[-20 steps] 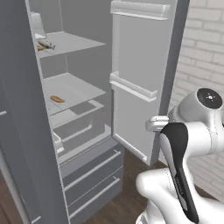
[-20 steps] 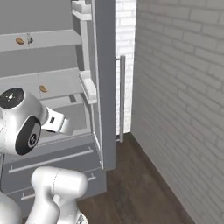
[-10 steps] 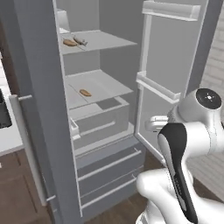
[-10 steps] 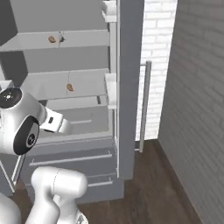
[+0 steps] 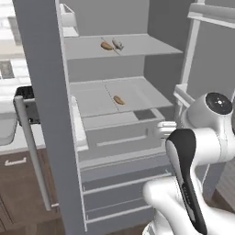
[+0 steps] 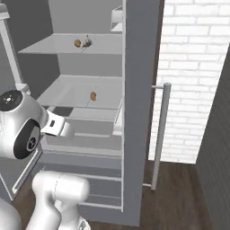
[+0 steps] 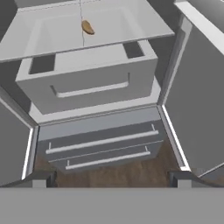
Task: Place one sweet potato and one fish in each tupperware on the nearby counter, to pack two identical lunches.
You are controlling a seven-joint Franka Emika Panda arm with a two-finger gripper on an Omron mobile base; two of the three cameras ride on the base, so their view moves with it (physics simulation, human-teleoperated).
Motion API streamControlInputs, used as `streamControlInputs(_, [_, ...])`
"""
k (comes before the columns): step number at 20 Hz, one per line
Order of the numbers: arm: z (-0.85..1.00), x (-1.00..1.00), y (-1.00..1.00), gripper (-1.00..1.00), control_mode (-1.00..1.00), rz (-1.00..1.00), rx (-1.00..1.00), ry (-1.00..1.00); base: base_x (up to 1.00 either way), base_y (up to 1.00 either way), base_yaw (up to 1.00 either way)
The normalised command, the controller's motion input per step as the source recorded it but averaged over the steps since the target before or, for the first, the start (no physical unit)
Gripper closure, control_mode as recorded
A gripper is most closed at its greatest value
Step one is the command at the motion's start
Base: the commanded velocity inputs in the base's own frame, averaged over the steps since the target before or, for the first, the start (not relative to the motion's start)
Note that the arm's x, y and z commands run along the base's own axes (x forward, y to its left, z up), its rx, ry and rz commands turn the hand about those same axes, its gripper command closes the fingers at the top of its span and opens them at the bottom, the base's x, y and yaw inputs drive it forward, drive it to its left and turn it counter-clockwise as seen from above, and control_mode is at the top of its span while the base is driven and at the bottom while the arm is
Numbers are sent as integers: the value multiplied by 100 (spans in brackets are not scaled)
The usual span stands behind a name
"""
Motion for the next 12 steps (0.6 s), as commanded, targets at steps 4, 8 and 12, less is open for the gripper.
streamControlInputs(4, [0, 0, 0, -100, 100, 0, 0, 0, 69, -20, 33])
streamControlInputs(8, [0, 0, 0, -100, 100, 0, 0, 0, 73, 0, 9])
streamControlInputs(12, [0, 0, 0, -100, 100, 0, 0, 0, 44, 0, 0])
